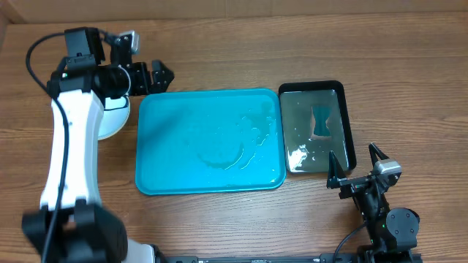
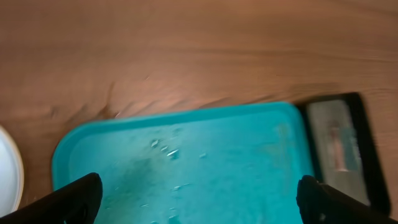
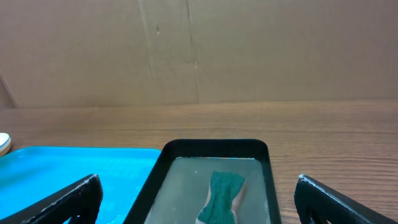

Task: Clean dirty plates on tray and stack at the side

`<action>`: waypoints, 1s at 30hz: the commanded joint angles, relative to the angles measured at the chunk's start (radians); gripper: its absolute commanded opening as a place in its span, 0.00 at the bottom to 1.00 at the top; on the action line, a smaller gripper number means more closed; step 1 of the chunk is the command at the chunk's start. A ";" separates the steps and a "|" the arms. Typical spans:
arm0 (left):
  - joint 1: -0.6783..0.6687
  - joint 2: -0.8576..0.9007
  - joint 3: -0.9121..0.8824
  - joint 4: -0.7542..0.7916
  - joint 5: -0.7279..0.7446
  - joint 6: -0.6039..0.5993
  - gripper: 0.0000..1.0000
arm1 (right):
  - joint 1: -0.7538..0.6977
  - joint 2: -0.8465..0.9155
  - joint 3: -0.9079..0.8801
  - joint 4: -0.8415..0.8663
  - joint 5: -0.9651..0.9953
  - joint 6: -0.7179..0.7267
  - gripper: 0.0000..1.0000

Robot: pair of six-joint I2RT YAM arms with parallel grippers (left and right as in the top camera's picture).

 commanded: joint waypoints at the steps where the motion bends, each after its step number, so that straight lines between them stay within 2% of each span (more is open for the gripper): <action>1: -0.045 -0.157 -0.003 -0.001 0.015 0.023 1.00 | 0.003 -0.012 -0.010 0.005 0.010 0.004 1.00; 13: -0.058 -0.556 -0.003 -0.001 0.016 0.023 1.00 | 0.003 -0.012 -0.010 0.005 0.010 0.005 1.00; 24: -0.058 -0.673 -0.032 -0.008 0.016 0.023 1.00 | 0.003 -0.012 -0.010 0.005 0.010 0.005 1.00; 30: -0.058 -0.805 -0.161 -0.008 0.016 0.023 1.00 | 0.003 -0.012 -0.010 0.005 0.010 0.005 1.00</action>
